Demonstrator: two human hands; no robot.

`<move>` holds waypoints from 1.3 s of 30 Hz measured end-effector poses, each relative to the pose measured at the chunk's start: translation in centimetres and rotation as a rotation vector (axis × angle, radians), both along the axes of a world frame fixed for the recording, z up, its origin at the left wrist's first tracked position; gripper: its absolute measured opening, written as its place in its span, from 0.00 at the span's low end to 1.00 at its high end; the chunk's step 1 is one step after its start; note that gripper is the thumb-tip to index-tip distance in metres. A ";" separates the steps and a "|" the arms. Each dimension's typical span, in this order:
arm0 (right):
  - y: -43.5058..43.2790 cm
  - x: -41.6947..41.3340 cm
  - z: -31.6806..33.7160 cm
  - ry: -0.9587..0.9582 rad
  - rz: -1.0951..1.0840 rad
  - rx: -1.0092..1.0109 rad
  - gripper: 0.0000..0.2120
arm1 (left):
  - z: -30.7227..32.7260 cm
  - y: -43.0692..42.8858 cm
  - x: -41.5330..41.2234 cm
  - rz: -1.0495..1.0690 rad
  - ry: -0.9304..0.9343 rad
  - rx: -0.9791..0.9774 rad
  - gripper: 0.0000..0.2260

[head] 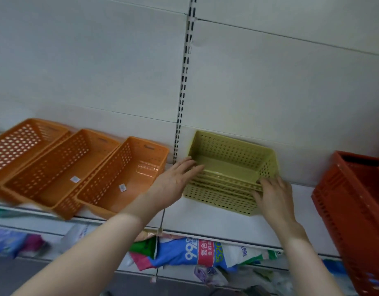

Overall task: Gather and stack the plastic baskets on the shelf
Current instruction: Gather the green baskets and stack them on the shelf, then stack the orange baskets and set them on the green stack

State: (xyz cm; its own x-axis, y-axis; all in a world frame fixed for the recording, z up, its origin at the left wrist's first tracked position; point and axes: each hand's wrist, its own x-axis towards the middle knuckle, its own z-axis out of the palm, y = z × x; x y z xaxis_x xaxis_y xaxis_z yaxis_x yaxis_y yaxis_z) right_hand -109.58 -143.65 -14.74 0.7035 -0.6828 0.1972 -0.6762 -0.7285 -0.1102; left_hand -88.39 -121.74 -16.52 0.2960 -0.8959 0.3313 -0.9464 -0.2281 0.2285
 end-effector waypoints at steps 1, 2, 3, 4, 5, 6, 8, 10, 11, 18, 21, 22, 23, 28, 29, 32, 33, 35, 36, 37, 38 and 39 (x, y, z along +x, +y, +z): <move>0.9 0.4 0.5 -0.017 -0.020 -0.011 0.15 | 0.2 1.0 0.1 0.001 0.012 -0.008 0.31; 2.0 1.0 1.0 -0.074 -0.024 -0.019 0.18 | 0.4 2.2 0.3 0.011 0.028 -0.017 0.30; 3.6 1.7 1.6 -0.164 -0.018 -0.036 0.21 | 0.6 3.7 0.5 0.033 0.045 -0.027 0.28; 5.4 2.6 2.0 -0.273 0.006 -0.057 0.23 | 0.7 5.4 1.0 0.066 0.058 -0.040 0.27; 7.6 3.7 2.5 -0.365 0.038 -0.059 0.23 | 0.5 7.3 1.5 0.103 0.067 -0.052 0.25; 10.1 4.9 2.7 -0.424 0.075 -0.028 0.22 | 0.4 9.4 2.2 0.140 0.074 -0.067 0.24; 15.0 8.0 2.5 -0.454 0.160 0.081 0.20 | -0.3 14.1 4.0 0.231 0.100 -0.084 0.22; 19.6 11.6 1.5 -0.434 0.264 0.185 0.18 | -1.1 19.2 6.1 0.349 0.125 -0.074 0.21; 21.8 13.5 0.8 -0.410 0.313 0.211 0.18 | -1.4 21.8 7.3 0.406 0.132 -0.062 0.20; 34.5 27.4 -2.5 -0.209 0.516 0.358 0.16 | -3.2 38.0 16.8 0.757 0.147 0.013 0.19; 37.6 31.1 -3.8 0.025 0.580 0.253 0.18 | -4.1 41.3 20.0 0.766 0.170 0.196 0.19; 38.1 31.6 -4.1 0.105 0.581 0.198 0.19 | -4.4 42.1 20.8 0.732 0.144 0.228 0.18; 38.4 32.0 -4.5 0.174 0.573 0.171 0.19 | -4.5 42.8 21.4 0.690 0.110 0.254 0.18; 36.9 30.9 -5.5 0.239 0.452 0.222 0.29 | -4.6 43.5 21.9 0.457 -0.015 0.171 0.19; 36.6 30.7 -5.5 0.231 0.417 0.221 0.30 | -4.5 43.4 21.8 0.462 -0.013 0.130 0.18; 36.2 30.9 -5.0 0.186 0.306 0.173 0.31 | -3.8 43.5 23.0 0.722 0.013 0.044 0.17; 36.3 31.3 -4.8 0.180 0.256 0.149 0.31 | -3.5 43.7 23.8 0.851 0.050 0.099 0.23; 36.5 32.3 -4.1 0.202 0.153 0.088 0.30 | -2.8 44.1 25.1 1.070 0.263 0.237 0.30; 36.5 32.8 -3.8 0.232 0.121 0.075 0.28 | -2.4 44.2 25.5 1.146 0.416 0.256 0.30; 36.4 33.3 -3.6 0.249 0.103 0.083 0.27 | -2.2 44.4 25.9 1.193 0.525 0.268 0.27; 36.2 33.7 -3.8 0.239 0.102 0.107 0.27 | -2.2 44.5 26.1 1.207 0.555 0.281 0.22; 36.0 34.0 -4.1 0.198 0.121 0.150 0.28 | -2.3 44.7 26.1 1.203 0.539 0.278 0.16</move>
State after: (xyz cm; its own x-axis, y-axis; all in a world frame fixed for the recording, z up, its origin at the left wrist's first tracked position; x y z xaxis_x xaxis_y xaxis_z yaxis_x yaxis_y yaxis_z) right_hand -75.56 -107.65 -18.87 0.7964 -0.6027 -0.0492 -0.6044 -0.7908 -0.0968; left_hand -62.28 -77.06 -18.78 0.9747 -0.0084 -0.2236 0.0646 -0.9462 0.3171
